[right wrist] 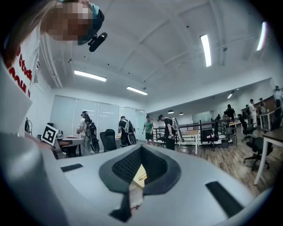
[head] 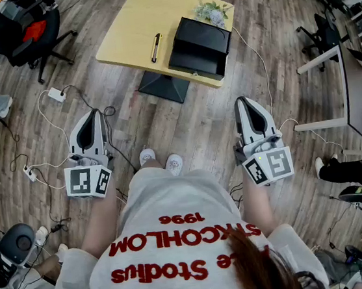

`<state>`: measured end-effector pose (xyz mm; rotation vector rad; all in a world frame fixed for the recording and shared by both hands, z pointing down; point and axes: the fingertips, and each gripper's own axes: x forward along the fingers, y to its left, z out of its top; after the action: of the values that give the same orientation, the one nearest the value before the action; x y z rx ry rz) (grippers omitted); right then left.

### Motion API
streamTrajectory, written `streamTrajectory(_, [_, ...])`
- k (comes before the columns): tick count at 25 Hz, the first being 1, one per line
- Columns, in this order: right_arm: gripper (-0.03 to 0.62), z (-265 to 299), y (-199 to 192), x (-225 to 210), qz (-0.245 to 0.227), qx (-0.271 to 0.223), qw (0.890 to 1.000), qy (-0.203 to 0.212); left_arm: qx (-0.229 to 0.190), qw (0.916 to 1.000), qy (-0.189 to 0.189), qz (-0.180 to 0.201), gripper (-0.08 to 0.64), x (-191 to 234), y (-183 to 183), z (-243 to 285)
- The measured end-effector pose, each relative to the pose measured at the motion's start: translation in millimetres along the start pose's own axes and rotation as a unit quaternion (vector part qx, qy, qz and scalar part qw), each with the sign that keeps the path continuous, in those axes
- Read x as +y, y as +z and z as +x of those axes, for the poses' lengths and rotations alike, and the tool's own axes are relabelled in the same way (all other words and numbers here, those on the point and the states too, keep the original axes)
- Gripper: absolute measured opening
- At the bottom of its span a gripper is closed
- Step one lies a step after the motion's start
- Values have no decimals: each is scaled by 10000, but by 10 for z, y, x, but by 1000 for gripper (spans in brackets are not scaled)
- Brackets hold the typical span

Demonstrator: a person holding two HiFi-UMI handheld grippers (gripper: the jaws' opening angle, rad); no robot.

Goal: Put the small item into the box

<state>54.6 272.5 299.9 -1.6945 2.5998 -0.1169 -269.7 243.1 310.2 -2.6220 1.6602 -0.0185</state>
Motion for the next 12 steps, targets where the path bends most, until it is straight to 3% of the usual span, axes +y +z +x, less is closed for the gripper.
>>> streamTrajectory(12, [5, 166, 50, 52, 153, -70, 9997, 152, -30, 10000, 70, -7, 7, 123, 39, 81])
